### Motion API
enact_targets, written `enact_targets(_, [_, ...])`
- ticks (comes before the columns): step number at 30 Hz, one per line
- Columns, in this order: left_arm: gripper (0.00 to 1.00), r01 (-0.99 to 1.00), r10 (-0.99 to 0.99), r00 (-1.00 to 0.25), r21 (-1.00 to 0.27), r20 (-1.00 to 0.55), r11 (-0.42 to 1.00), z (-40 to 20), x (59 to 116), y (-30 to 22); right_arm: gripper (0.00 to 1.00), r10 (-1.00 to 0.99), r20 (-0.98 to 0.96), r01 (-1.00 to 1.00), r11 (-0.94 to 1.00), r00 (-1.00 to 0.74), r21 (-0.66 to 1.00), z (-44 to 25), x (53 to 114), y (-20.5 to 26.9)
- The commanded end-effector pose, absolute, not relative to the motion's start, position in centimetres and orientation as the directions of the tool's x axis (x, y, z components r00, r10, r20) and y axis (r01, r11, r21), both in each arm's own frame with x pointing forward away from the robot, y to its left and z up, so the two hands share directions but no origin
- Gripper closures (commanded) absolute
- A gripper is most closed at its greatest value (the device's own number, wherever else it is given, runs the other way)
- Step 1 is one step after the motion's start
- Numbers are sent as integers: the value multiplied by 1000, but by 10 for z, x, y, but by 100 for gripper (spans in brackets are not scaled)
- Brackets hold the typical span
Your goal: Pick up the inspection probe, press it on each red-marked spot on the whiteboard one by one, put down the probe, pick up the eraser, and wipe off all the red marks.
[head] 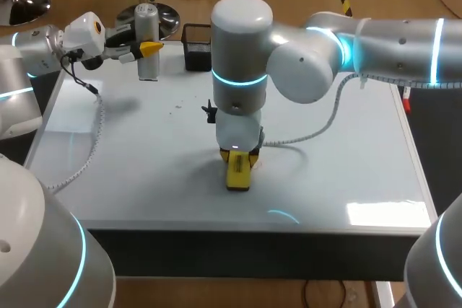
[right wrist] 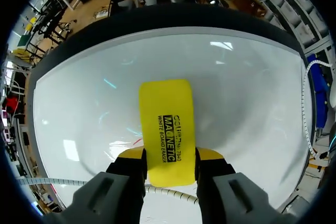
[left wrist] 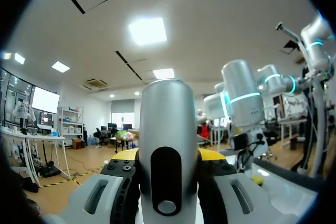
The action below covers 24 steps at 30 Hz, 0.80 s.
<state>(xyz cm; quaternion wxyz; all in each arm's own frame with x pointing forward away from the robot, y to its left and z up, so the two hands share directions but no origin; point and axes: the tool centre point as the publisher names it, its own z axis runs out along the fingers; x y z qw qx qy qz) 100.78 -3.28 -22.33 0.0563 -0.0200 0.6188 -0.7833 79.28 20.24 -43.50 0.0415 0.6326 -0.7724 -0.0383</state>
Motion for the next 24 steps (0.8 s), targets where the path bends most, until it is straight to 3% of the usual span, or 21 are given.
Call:
enact_targets(1, [100,64,-113,-993,-972,-39,-227,-222,1008,-33,100,-975,14,-970,221,-220,106,-460,786,185])
enact_targets(24, [100,64,-113,-993,-972,-39,-227,-222,1008,-33,100,-942,43,-935,337,-334,111,-476,788,133])
